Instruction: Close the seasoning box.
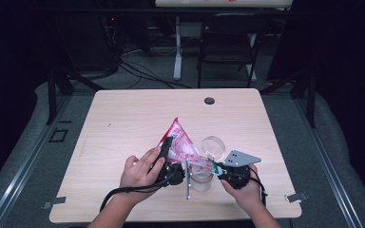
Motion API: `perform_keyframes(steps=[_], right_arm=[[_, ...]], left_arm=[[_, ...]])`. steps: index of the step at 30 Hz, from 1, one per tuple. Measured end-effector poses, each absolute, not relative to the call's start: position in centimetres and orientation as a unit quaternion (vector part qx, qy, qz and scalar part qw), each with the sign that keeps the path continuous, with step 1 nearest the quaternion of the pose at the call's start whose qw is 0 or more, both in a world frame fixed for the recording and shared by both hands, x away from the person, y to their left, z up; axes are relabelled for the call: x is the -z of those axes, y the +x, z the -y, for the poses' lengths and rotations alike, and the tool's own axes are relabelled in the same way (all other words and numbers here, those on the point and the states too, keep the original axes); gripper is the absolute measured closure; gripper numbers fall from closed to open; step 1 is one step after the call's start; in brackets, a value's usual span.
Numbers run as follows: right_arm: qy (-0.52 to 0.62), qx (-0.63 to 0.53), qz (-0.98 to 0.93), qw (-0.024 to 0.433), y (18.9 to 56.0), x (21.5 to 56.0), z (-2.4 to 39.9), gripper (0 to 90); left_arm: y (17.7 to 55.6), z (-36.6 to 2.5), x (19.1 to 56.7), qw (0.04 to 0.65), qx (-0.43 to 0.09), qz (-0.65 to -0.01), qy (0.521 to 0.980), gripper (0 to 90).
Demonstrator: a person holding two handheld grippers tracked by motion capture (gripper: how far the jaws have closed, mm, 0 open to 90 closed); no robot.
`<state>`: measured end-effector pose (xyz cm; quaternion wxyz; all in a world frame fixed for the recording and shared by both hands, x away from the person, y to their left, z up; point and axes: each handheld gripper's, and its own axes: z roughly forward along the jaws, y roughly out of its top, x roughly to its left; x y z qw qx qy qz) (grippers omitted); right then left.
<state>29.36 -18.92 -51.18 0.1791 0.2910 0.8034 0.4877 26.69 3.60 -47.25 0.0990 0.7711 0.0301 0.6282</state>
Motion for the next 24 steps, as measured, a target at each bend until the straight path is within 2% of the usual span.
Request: perform_keyframes(steps=[7,13,24], right_arm=[[0.288,-0.491,-0.802,0.182,29.12,51.09,18.88,89.6],[0.283,-0.496,-0.801,0.182,28.94,50.93,18.87,84.7],[0.281,-0.502,-0.797,0.184,28.81,50.76,18.91,83.8]], left_arm=[[26.91,-3.71,47.22,0.094,-0.627,-0.032,0.773,65.7],[26.96,-3.68,47.14,0.092,-0.625,-0.033,0.774,66.3],[27.09,-3.68,47.04,0.091,-0.626,-0.033,0.773,66.6]])
